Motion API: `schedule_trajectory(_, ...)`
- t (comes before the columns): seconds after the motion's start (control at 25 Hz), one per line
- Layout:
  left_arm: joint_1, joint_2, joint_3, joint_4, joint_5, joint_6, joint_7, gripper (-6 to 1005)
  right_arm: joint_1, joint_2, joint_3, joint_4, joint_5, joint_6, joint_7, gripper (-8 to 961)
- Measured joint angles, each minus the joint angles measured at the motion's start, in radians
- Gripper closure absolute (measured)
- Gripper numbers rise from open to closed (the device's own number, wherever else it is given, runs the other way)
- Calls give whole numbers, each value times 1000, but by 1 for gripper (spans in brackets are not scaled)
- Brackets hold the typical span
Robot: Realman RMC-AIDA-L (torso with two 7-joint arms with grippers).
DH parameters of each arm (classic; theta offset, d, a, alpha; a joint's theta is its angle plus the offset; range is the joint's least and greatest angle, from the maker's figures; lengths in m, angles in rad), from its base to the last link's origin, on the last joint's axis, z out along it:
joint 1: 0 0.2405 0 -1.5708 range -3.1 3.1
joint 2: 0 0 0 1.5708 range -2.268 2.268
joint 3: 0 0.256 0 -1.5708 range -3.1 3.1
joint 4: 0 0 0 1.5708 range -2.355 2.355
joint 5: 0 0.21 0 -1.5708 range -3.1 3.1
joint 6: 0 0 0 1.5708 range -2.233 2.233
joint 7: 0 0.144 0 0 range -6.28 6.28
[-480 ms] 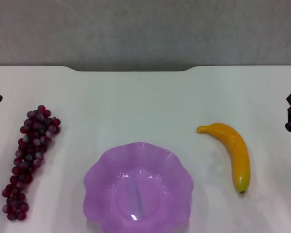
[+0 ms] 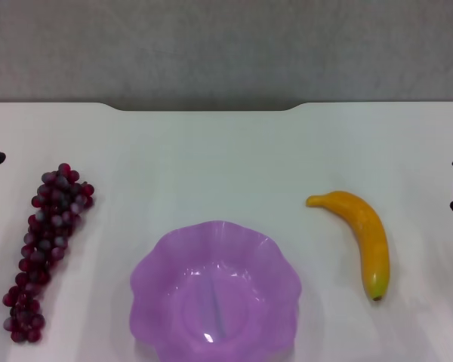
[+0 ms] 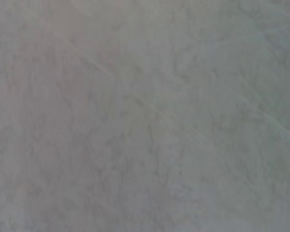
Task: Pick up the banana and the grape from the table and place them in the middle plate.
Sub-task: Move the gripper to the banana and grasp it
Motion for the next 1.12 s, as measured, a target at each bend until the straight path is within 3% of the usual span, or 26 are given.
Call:
schedule_trajectory(0.24, 0, 1, 0, 2, 5, 2, 16, 931, -6, 5, 9, 7, 5, -21, -97, 947)
schedule_trajectory(0.6, 9, -1, 17, -12, 16, 41, 66, 894, -6, 3, 9, 8, 7, -43, -78, 931)
schedule_trajectory(0.72, 9, -1, 17, -11, 19, 53, 77, 881, -2, 2, 9, 8, 7, -41, -70, 830)
schedule_trajectory(1.12, 13, -2, 24, -15, 19, 60, 76, 499, 29, -3, -12, 2, -2, 67, 51, 581)
